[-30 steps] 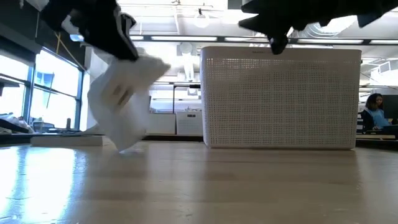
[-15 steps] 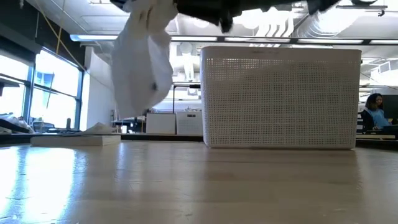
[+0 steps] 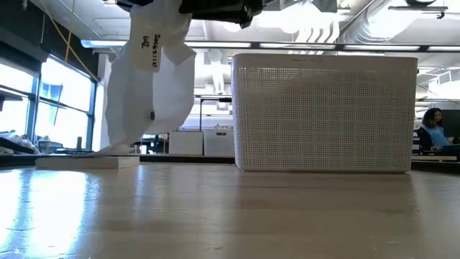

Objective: Sort clothes
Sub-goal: Put the white socks into the white bin

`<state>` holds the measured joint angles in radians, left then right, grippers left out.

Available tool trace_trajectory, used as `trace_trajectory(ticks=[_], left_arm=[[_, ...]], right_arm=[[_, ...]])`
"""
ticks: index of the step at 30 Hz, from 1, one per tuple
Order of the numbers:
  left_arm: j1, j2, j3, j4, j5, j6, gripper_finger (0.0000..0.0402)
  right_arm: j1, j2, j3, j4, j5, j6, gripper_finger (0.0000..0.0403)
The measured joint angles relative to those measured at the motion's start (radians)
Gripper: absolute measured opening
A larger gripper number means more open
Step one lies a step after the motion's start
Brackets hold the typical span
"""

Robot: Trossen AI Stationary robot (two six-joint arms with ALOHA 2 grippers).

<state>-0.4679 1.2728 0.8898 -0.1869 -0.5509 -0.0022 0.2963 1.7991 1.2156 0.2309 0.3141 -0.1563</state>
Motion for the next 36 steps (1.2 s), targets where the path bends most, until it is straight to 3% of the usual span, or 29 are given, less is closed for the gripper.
trace_trajectory(ticks=[3,7,9,14,16,18,23,27,30,32,36], left_arm=[[0.004,0.0,0.0,-0.034,0.026,-0.051,0.0031],[0.018,-0.002,0.003,-0.096,-0.024,-0.102,0.0074],[0.026,-0.008,0.003,-0.167,-0.134,-0.13,0.01],[0.051,-0.023,0.003,-0.429,-0.513,-0.341,0.0137],[0.057,-0.025,0.003,-0.515,-0.585,-0.451,0.0142],[0.057,-0.027,0.003,-0.577,-0.588,-0.533,0.0143],[0.051,-0.026,-0.015,-0.621,-0.517,-0.658,0.014],[0.036,-0.026,-0.065,-0.615,-0.506,-0.744,0.014],[0.024,-0.026,-0.108,-0.598,-0.506,-0.806,0.014],[0.018,-0.026,-0.137,-0.579,-0.505,-0.834,0.0139],[0.004,-0.026,-0.188,-0.517,-0.505,-0.86,0.0139]], right_arm=[[-0.002,0.004,-0.002,-0.012,0.007,0.041,0.0024],[-0.002,-0.007,-0.001,-0.008,0.124,0.061,0.0013],[0.004,-0.025,0.006,-0.009,0.229,0.052,0.0006],[0.012,-0.1,0.035,-0.014,0.632,-0.073,0.0003],[0.006,-0.139,0.06,-0.008,0.737,-0.191,0.0003],[-0.012,-0.185,0.093,-0.005,0.777,-0.32,0.0002],[-0.1,-0.282,0.185,-0.01,0.808,-0.615,0.0002],[-0.24,-0.357,0.218,-0.091,0.837,-0.658,0.0002],[-0.356,-0.408,0.219,-0.338,0.83,-0.478,0.0002],[-0.43,-0.432,0.219,-0.614,0.767,-0.239,0.0002],[-0.604,-0.431,0.194,-1.084,0.372,0.286,0.0002]])
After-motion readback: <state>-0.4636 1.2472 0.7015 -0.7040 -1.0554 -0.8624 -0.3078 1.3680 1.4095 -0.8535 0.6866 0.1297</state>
